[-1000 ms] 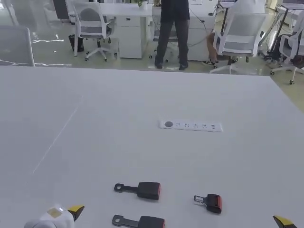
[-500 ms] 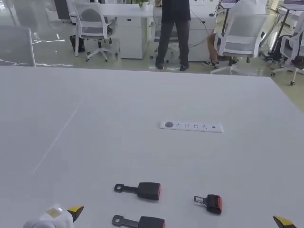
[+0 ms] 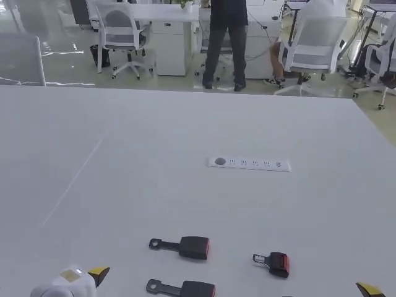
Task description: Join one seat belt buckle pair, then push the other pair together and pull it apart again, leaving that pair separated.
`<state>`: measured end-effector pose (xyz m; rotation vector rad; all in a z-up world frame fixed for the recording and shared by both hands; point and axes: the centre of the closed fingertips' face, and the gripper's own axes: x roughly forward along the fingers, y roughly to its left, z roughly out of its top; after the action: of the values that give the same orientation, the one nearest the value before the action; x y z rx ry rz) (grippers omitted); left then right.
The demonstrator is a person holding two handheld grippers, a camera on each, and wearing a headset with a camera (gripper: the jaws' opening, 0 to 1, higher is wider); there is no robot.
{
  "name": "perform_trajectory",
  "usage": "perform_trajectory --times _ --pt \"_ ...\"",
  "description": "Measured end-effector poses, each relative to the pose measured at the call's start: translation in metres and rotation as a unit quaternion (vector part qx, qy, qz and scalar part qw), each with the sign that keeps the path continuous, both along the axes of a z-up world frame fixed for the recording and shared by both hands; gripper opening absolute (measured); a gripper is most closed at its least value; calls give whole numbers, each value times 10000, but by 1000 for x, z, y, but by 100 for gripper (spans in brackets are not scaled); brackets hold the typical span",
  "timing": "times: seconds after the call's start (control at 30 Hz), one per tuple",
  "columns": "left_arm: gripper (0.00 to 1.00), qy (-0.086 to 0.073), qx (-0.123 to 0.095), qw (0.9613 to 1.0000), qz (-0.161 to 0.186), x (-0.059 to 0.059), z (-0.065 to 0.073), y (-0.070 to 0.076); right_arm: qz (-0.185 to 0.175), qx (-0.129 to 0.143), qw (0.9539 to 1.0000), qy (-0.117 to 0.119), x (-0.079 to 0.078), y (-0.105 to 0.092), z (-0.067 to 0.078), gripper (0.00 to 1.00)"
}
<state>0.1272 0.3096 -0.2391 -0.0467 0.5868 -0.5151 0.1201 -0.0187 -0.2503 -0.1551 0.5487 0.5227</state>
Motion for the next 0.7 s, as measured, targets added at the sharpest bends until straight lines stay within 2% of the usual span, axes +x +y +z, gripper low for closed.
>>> perform_trajectory --times 0.7 --pt "100 25 39 10000 -41 3 -1 3 -14 12 10000 12 4 -2 -2 99"
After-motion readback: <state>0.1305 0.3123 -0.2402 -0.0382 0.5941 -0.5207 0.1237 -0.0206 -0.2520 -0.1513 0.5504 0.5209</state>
